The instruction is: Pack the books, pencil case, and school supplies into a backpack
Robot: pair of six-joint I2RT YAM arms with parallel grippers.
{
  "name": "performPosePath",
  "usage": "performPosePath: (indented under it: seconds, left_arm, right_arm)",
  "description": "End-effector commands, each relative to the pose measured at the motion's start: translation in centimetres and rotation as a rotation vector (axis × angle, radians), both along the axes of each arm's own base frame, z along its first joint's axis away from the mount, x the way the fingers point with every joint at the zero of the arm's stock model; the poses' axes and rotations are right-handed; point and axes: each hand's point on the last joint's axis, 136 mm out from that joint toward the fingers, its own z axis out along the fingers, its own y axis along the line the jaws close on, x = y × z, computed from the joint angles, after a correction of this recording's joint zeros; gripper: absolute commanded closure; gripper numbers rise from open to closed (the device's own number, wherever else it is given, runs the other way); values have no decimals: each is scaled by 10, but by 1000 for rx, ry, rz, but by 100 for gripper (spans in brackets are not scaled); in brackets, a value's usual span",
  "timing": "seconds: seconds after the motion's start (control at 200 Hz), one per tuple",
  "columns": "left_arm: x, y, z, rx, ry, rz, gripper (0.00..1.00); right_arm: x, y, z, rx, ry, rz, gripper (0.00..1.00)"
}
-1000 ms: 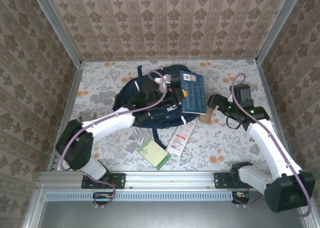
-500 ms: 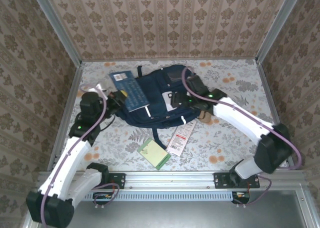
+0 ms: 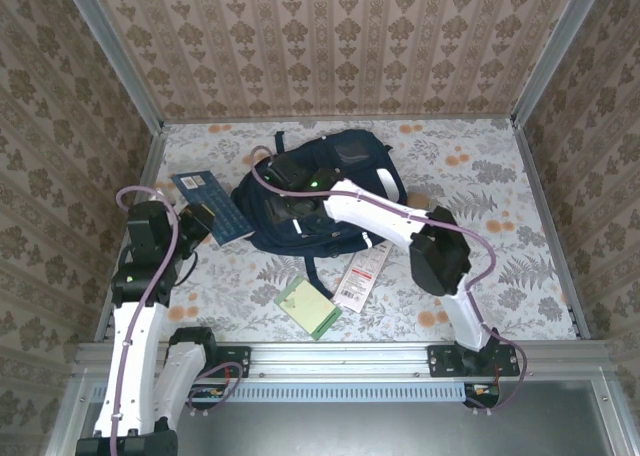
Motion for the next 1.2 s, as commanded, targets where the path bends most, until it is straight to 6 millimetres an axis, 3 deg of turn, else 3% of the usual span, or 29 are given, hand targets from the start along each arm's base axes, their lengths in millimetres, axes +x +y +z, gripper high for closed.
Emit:
performPosePath:
  seconds: [0.0,0.2,0.455,0.62,0.675,0.75,0.97,1.195]
  left_arm:
    - [-2,9,22,61,-63,20,100]
    - [-6,17,25,96,-53,48,100]
    - [-7,17,25,93,-49,44,100]
    - [-7,16,23,90,-48,38,100]
    - [-7,16,22,89,-48,39,100]
    - [-7,15,22,90,-50,33,100]
    - [-3,7,13,54,-53,-5,100]
    - [5,-1,2,-9,-51,-33,100]
  right_arm:
    - [5,-2,-17,-95,8,22,44]
    - [9,25,-34,-95,18,71,46]
    - [13,39,-61,-155,8,81,48]
    - [11,30,-72,-206,24,69,61]
    - [11,27,-71,-219,24,68,76]
    - [10,25,-57,-212,9,64,100]
    - [14,25,27,-109,-124,70,100]
    - [16,2,97,-42,-206,47,100]
